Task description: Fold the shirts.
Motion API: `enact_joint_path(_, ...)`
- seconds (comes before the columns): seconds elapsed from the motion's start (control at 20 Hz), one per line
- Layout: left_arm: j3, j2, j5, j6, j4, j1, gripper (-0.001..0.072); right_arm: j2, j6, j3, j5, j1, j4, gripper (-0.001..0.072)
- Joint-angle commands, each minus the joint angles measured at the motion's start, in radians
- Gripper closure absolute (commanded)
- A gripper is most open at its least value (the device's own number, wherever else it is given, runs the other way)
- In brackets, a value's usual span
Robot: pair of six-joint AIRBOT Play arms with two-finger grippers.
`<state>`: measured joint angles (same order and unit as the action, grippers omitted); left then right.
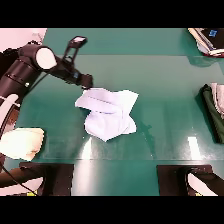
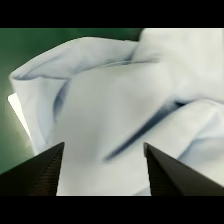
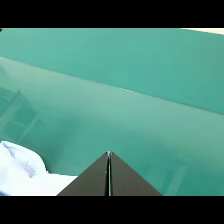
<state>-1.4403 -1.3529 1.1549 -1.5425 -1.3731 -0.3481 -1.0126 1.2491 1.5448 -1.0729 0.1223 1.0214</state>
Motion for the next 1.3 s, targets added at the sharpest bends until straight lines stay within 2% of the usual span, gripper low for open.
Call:
enact_joint_path(0.0, 0.089, -0.05, -0.018, 0.014, 0.068, 0.16, 0.0119, 0.0, 0.0, 0.001, -0.013, 0.001, 0.0, 0.0694)
enact_joint_path(0.35, 0.124, -0.235, 0.03, 0.182, 0.348, 0.196, 0.012, 0.0, 0.0, -0.002, -0.04, 0.001, 0.0, 0.0695)
enact_joint_path(0.5, 0.124, -0.296, 0.105, 0.188, 0.36, 0.194, 0.0127, 0.0, 0.0, -0.002, -0.04, 0.001, 0.0, 0.0695)
enact_joint_path(0.55, 0.124, -0.305, 0.114, 0.189, 0.36, 0.194, 0.0314, 0.0, 0.0, -0.002, -0.04, 0.001, 0.0, 0.0695)
enact_joint_path(0.6, 0.124, -0.307, 0.112, 0.188, 0.359, 0.194, 0.0551, 0.0, 0.0, -0.002, -0.043, 0.001, 0.0, 0.0695)
enact_joint_path(0.65, 0.12, -0.307, 0.11, 0.188, 0.359, 0.194, 0.0678, 0.0, 0.0, -0.002, -0.048, 0.0, 0.0, 0.0694)
enact_joint_path(0.85, 0.004, -0.274, 0.134, 0.188, 0.35, 0.195, 0.0687, 0.0, 0.004, -0.002, -0.121, 0.001, 0.047, 0.0695)
enact_joint_path(0.95, -0.085, -0.218, 0.122, 0.188, 0.32, 0.195, 0.0687, 0.0, 0.047, -0.031, -0.182, 0.0, 0.11, 0.0695)
enact_joint_path(1.2, -0.235, -0.106, 0.094, 0.188, 0.256, 0.195, 0.0686, 0.0, 0.052, -0.356, -0.205, 0.022, 0.121, 0.0681)
enact_joint_path(1.25, -0.237, -0.095, 0.086, 0.188, 0.256, 0.195, 0.0686, -0.007, 0.052, -0.435, -0.192, 0.037, 0.109, 0.0516)
